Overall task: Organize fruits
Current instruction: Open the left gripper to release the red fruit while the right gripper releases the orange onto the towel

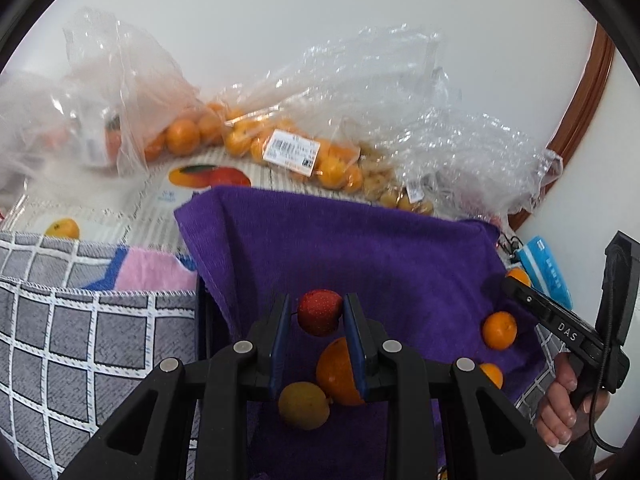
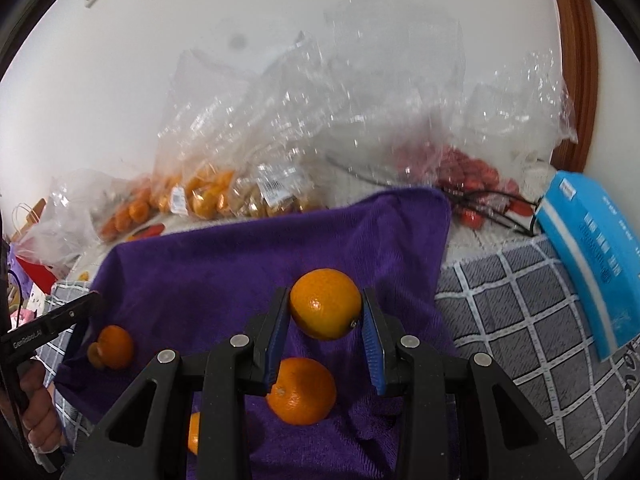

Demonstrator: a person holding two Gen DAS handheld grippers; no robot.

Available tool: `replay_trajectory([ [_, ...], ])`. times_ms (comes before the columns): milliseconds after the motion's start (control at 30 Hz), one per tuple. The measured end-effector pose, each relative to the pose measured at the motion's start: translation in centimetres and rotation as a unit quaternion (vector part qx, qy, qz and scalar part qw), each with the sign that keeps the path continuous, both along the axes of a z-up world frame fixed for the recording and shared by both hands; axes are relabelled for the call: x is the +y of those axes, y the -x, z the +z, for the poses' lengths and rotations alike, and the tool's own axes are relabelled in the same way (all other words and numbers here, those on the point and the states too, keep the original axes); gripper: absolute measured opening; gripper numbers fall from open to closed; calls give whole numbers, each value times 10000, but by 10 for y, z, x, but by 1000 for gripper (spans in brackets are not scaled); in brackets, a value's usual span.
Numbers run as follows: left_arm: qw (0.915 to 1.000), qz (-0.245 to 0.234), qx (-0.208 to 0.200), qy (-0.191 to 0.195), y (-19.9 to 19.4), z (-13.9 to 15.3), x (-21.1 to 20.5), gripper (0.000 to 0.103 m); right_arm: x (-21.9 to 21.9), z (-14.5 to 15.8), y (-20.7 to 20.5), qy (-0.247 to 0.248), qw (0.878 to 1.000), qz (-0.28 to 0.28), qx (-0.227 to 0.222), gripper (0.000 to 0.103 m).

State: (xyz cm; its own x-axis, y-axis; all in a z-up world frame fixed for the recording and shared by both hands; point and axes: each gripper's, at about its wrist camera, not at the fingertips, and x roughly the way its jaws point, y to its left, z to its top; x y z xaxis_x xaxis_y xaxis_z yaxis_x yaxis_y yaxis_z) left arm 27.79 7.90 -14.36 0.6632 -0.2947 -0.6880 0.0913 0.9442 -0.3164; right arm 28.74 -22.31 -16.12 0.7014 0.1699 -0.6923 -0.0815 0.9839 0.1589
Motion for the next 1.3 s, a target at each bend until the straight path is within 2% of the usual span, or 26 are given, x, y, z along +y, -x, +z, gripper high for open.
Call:
replay_trajectory([
  [200, 9998, 21, 177, 120, -5, -8, 3, 26, -2, -15, -6, -106, 9997, -14, 242, 35],
  [367, 9996, 25, 216, 179, -6, -10, 6, 26, -1, -18, -5, -106, 9996, -32, 257, 35],
  [567, 9998, 24, 161, -86, -5, -11, 1, 26, -1, -16, 0, -149, 9998, -45, 160, 35],
  [733, 9999, 37, 133, -83, -1, -8, 3, 26, -2, -10, 7, -244, 9997, -78, 40, 44],
  [867, 9998, 121, -57, -155, 6, 4, 4, 27, -3, 2, 18, -137, 9995, -199, -194, 46],
  [933, 9995, 148, -209, -198, 12, 13, 3, 29, -4, 11, 21, -141, 9991, -234, -330, 52],
  [1000, 9993, 171, -207, -275, 18, 20, 0, 29, -1, 22, 24, -58, 9988, -235, -414, 52],
  [1100, 9988, 48, -262, -417, 31, 29, -6, 29, 6, 37, 32, 179, 9987, -212, -436, 52],
  [1200, 9969, -34, -492, -618, 52, 37, -12, 30, 9, 49, 48, 213, 9982, -143, -538, 53],
  [1300, 9967, -116, -516, -611, 67, 39, -14, 30, 10, 58, 69, 260, 9969, -316, -672, 54],
])
